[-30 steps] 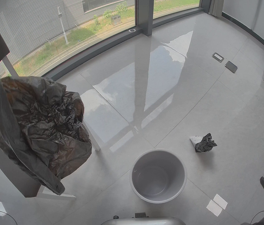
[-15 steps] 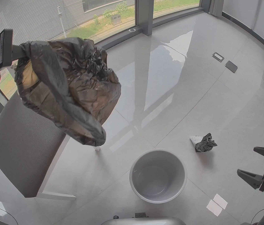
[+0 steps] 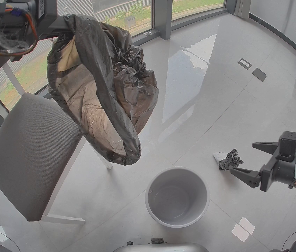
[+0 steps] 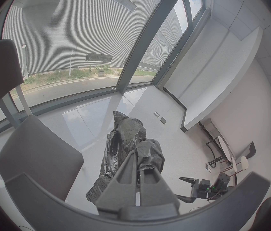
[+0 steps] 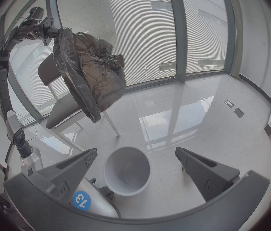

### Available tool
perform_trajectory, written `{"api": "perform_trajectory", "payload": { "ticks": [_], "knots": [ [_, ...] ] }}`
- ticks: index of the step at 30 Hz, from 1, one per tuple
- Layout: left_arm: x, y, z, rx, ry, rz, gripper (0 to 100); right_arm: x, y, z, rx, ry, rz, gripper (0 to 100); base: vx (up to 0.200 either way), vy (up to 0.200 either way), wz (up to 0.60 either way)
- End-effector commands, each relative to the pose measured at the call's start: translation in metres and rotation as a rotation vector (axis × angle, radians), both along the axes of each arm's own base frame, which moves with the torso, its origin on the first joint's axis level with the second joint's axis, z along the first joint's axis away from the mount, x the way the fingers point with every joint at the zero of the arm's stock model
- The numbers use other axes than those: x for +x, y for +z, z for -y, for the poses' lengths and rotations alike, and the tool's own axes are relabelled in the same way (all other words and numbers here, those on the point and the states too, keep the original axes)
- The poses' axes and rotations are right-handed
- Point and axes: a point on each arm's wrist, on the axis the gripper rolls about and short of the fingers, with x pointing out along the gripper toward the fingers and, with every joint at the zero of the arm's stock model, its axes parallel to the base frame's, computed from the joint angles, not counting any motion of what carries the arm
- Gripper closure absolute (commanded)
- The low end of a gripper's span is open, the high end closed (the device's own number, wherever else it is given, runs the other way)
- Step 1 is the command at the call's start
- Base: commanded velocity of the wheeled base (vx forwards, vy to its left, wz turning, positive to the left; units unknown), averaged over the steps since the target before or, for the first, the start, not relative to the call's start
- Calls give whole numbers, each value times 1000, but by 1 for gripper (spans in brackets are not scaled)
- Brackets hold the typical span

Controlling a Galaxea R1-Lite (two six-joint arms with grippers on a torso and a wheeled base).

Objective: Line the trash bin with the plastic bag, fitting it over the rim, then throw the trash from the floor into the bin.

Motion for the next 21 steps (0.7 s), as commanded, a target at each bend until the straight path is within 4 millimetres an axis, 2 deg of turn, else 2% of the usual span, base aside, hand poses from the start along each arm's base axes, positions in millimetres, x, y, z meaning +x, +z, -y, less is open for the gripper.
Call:
{"api": "perform_trajectory", "payload": {
  "ticks": [1,2,4,5,7,9,14,19,21],
  "knots": [
    [10,-1,10,-4,-5,-8,100,29,-9,-50,-30,110,-42,0,0,0,0],
    [11,-1,11,-3,-2,-8,100,30,-10,-54,-30,119,-41,0,0,0,0],
    [14,1,12,-22,5,-4,100,34,-14,-76,-29,172,-40,0,0,0,0],
    [14,1,12,-22,5,-4,100,34,-14,-76,-29,172,-40,0,0,0,0],
    [15,3,13,-47,9,-7,100,38,-20,-98,-28,218,-39,0,0,0,0],
    [13,5,13,-57,7,-4,100,42,-25,-109,-32,235,-46,0,0,0,0],
    [11,10,11,-72,5,11,100,52,-31,-125,-33,259,-53,0,0,0,0],
    [10,9,12,-68,2,7,100,76,-38,-146,-7,245,-47,0,0,0,0],
    [10,9,12,-66,2,6,100,80,-39,-149,-5,243,-47,0,0,0,0]
  ]
}}
